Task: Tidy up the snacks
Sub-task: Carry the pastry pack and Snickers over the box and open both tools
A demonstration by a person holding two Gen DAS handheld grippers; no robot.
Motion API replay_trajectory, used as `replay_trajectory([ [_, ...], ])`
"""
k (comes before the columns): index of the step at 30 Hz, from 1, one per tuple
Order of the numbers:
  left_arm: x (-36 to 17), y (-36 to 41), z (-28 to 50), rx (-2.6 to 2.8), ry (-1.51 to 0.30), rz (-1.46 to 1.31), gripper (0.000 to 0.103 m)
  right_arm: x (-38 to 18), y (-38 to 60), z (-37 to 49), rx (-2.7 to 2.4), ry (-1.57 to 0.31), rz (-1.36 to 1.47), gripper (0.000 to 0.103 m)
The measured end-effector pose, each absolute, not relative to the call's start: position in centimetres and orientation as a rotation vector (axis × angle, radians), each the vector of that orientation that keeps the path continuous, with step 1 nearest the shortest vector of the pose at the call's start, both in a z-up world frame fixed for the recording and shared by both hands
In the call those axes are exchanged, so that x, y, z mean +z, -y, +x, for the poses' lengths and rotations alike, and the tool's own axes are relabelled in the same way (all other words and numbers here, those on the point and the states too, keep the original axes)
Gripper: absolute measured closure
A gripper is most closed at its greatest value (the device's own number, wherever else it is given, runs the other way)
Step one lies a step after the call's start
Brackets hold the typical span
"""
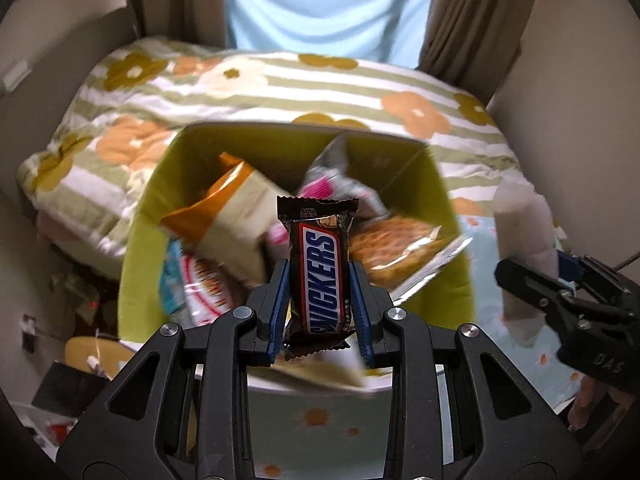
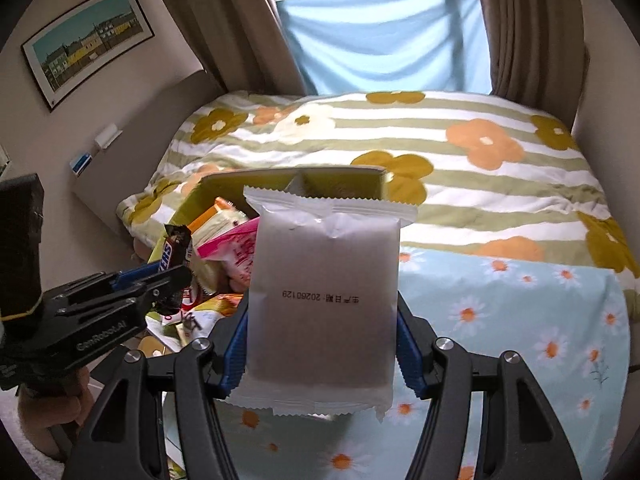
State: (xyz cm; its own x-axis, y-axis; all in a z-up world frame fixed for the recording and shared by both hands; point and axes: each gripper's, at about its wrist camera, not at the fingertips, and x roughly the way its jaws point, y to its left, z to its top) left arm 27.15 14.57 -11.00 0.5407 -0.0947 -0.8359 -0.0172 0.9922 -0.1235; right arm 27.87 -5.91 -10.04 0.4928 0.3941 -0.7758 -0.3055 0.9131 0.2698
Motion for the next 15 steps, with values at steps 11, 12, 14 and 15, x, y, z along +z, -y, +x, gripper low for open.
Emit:
replay_trajectory([
  [11,-14.3,-16.8,27.8,-0.128,-1.044,-0.085,0.001,-11.3,4.2,27.5,0.292,-1.006,0.133,0.045],
  [12,-14.3,-16.9,27.8,-0.143,-1.042,-0.084,0.001,-11.4,4.2,27.4,0.28,-1.008,0.137,0.045],
  [14,-14.5,-17.2,27.7,-0.155,-1.059,-0.072,0.001,-11.5,4.1,27.1,0.262,-1.011,0.142,0.045],
  [15,-14.5,-17.4,27.5,-0.15,-1.054,-0.065,0.001,-11.5,4.2,26.8,0.257,-1.012,0.143,0.045],
])
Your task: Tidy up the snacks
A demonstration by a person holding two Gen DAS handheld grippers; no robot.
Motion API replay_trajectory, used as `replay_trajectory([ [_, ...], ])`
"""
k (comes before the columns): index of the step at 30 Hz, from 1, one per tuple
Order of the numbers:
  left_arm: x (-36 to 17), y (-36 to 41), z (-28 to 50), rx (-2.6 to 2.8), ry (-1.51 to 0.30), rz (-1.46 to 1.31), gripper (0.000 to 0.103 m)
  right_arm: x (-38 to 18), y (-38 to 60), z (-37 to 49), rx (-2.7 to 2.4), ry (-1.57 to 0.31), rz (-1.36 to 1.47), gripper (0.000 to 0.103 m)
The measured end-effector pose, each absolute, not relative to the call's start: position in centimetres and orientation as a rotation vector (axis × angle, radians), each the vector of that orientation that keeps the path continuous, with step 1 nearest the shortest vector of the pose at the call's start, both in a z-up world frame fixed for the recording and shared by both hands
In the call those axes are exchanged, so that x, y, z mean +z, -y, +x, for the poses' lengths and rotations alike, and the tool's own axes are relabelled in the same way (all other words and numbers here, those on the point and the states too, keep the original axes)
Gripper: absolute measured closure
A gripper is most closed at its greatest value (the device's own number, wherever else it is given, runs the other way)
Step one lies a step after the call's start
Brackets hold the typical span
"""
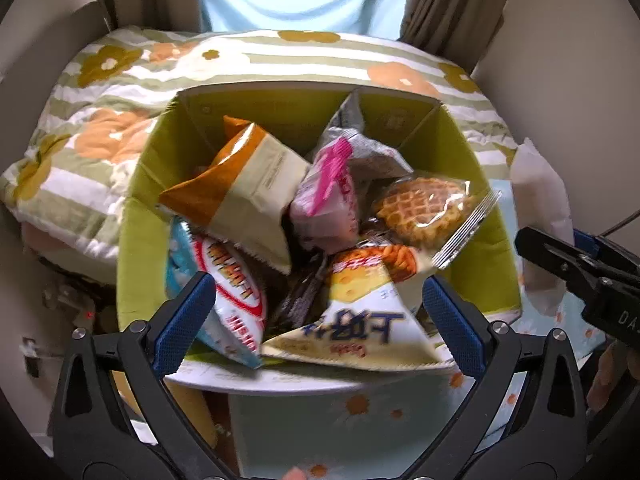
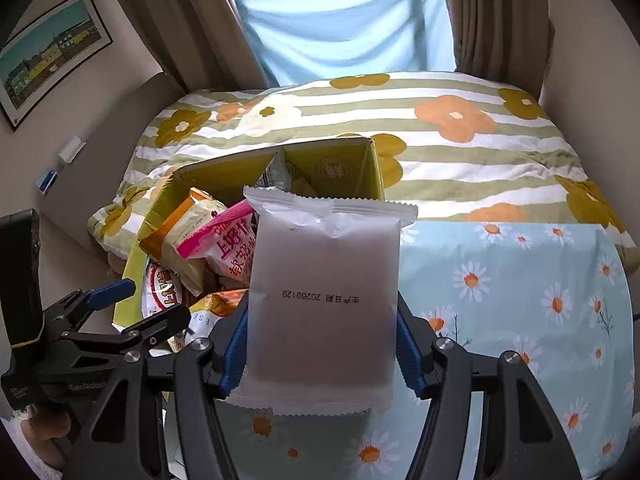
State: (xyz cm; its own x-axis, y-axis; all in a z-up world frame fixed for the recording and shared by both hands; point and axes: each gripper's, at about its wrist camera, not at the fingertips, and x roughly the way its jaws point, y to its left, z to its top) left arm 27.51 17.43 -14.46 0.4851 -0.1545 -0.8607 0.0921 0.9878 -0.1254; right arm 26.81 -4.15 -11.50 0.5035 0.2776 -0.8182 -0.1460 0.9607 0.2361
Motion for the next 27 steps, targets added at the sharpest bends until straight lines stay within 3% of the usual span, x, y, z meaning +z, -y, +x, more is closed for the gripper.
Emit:
replay_trajectory([
  [8,-13.7,-18.8,26.2,-0.169,-1.011,-0.053,0.001,-12.3,2.7,26.9,0.261,-1.046,0.157,0.042],
  [12,-13.4,-19.5,25.8,-0.157,-1.003,-0.058,0.001,-12.4,2.5,26.5,0.24,-1.007,0.143,0.009],
  [27,-12.5,-19.7,24.4,-0.131,-0.979,-0.059,0.001,-12.5,4.3,24.9,0.172,-1.012,0.128,0.009],
])
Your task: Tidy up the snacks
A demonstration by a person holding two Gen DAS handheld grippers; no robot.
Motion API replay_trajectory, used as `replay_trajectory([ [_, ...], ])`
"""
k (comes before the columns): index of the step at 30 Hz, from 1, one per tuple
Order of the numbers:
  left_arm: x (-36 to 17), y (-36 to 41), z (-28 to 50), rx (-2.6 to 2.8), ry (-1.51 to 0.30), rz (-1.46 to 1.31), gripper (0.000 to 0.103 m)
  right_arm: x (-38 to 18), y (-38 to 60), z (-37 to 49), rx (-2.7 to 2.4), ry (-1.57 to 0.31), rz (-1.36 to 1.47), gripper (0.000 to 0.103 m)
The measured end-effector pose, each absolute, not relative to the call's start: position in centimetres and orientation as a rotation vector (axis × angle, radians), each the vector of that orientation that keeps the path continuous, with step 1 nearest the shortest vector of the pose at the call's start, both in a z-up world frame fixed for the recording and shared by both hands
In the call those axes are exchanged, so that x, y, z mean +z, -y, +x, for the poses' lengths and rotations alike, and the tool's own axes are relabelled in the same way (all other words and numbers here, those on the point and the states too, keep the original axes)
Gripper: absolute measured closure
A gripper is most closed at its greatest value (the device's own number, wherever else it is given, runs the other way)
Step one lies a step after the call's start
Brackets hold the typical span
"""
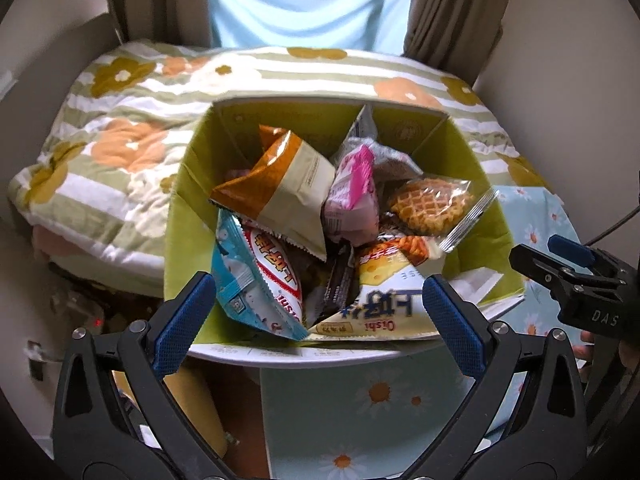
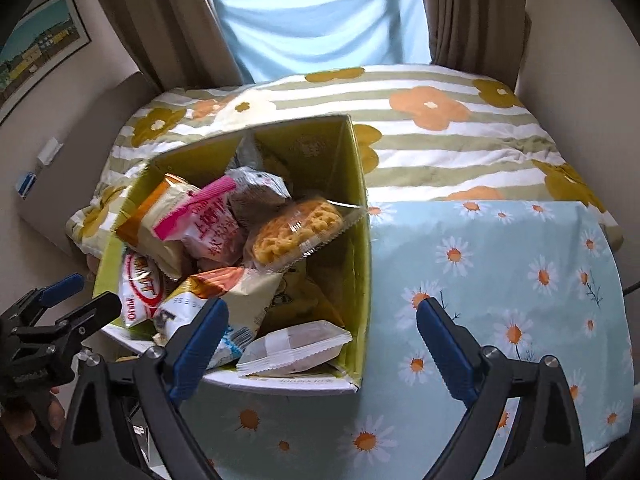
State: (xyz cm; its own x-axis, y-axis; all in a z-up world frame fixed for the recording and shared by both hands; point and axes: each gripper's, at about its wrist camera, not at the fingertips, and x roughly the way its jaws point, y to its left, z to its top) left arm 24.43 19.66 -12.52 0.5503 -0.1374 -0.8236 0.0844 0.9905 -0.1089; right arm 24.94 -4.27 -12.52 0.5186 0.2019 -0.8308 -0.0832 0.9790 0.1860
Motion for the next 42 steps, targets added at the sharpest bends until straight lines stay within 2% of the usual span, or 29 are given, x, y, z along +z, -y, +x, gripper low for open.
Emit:
replay_trajectory([
  [8,-6.4,-16.8,19.1,-0.088,-0.834,-0.052,0.001,-6.7,6.6,21.2,0.212,-0.878,0.105,0.009],
  [15,-0.3,-12.5,12.7,-0.108,-0.713,-0.064,0.001,0.7,10.7,13.9,0.151,-0.721,0.025,0.009],
  [20,2.5,-9.4,7.5,-0.099,-0.612,-0.031,0.001,3.6,13.2,8.7,0.095,-0.636,0.005,0.009],
  [31,3.7,-5.9,0.7,-0.065,-0.51,-0.01,0.001,3.9,16.6,1.7,0.069,-0.528,0.016,0.009],
  [32,3.7,-5.7,0.4,-0.064,-0.506,-0.01,0.001,3.9,16.8,1.4,0.073,-0.519,0.02,0.008],
  [33,3.8,-5.6,0.2,-0.064,-0.505,-0.009,0.001,3.9,17.0,1.3,0.074,-0.517,0.022,0.001],
  [42,4.1,-4.2,-0.8,-0.071,-0.484,0.012,0.001,3.8,17.9,0.8,0.06,-0.508,0.047,0.001],
])
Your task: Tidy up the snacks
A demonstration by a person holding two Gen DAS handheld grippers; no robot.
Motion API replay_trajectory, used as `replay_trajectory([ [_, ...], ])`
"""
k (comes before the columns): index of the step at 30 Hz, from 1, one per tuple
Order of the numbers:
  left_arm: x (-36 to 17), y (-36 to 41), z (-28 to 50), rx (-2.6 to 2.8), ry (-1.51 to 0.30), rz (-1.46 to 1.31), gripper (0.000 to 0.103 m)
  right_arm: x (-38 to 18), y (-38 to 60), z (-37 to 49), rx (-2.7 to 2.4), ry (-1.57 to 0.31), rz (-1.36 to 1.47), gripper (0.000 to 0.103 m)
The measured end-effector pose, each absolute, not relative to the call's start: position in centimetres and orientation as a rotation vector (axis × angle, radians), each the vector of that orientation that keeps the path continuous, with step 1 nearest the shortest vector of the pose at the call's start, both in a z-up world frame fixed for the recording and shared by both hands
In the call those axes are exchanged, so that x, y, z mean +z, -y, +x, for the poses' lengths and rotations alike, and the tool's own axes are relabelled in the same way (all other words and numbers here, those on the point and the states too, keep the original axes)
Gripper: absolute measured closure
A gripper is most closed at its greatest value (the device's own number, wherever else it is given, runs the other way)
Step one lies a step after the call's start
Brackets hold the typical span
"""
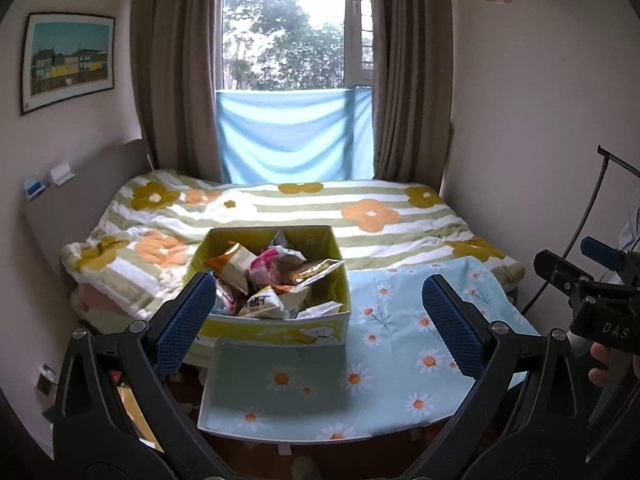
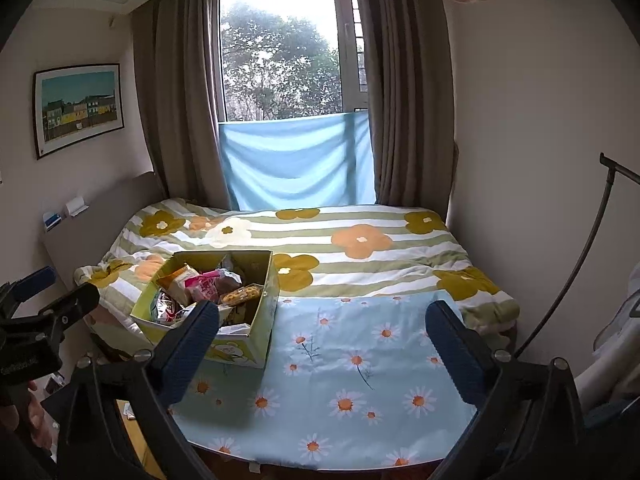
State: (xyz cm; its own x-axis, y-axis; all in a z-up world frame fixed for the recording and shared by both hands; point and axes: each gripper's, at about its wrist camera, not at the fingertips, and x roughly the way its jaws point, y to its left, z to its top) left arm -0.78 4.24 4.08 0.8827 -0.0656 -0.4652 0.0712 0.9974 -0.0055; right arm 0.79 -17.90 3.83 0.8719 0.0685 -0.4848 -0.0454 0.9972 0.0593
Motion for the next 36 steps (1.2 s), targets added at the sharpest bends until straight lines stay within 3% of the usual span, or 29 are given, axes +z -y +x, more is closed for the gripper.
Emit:
replay_trajectory([
  [36,4.5,-4.9,-2.4,-0.055,-0.451,0.01,0.001,4.3,17.4,0.1,0.033,-0.503,0.043,0.001],
])
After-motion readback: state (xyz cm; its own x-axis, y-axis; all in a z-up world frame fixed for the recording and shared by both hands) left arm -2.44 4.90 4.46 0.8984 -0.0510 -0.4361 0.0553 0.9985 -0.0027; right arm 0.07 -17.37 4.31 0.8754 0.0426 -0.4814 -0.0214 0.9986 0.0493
